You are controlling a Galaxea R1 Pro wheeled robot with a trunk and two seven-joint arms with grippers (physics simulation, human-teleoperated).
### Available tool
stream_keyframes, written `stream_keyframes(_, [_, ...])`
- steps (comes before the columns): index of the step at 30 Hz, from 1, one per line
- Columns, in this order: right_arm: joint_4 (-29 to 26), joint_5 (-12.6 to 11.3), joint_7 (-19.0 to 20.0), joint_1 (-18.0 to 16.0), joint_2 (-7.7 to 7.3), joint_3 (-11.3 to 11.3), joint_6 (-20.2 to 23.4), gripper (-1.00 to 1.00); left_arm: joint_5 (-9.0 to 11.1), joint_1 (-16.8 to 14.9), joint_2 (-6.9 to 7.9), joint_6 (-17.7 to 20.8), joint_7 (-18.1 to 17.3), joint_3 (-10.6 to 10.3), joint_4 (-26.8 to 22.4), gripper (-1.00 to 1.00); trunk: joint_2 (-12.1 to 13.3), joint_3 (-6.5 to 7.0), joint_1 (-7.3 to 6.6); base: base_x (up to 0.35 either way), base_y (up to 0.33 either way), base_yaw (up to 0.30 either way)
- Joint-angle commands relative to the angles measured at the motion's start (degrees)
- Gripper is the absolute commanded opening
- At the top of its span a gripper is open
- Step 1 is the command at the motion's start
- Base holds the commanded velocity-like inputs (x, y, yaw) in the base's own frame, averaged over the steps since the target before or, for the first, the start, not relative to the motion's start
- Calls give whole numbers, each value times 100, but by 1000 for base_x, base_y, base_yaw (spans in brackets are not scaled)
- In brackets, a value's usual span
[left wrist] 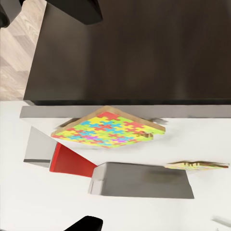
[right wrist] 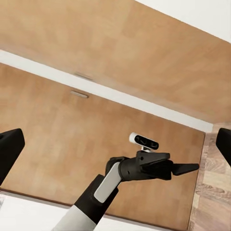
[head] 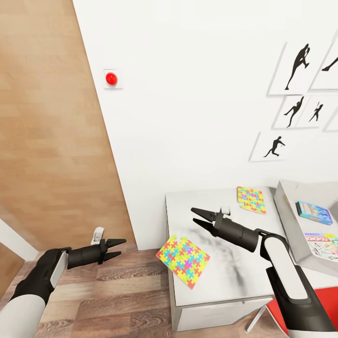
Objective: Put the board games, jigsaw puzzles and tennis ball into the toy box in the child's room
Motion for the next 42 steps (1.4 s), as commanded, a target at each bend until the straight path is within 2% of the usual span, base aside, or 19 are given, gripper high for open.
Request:
stream_keyframes(1, [1, 57, 58, -2, 0, -7, 21, 100, -2, -4, -1, 29, -23, 3, 0, 100, -5, -6, 1, 0, 0, 0])
stream_keyframes(6, [1, 62, 33, 2, -1, -25, 21, 100, 2, -4, 20, 35, -47, -1, 0, 100, -5, -6, 1, 0, 0, 0])
stream_keyframes(11, [1, 60, 30, 2, 1, -243, 21, 100, -1, -4, 49, 38, -197, -2, -7, 100, -5, -2, 1, 0, 0, 0])
stream_keyframes(16, [1, 57, 42, 3, 10, -356, 21, 100, -2, -4, 58, 39, -357, -2, -8, 100, -5, 31, 1, 0, 0, 0])
stream_keyframes(42, [10, 57, 43, 3, 34, -394, 21, 100, -2, -4, 37, 39, -396, -2, -9, 100, -5, 271, 1, -1, -2, 1])
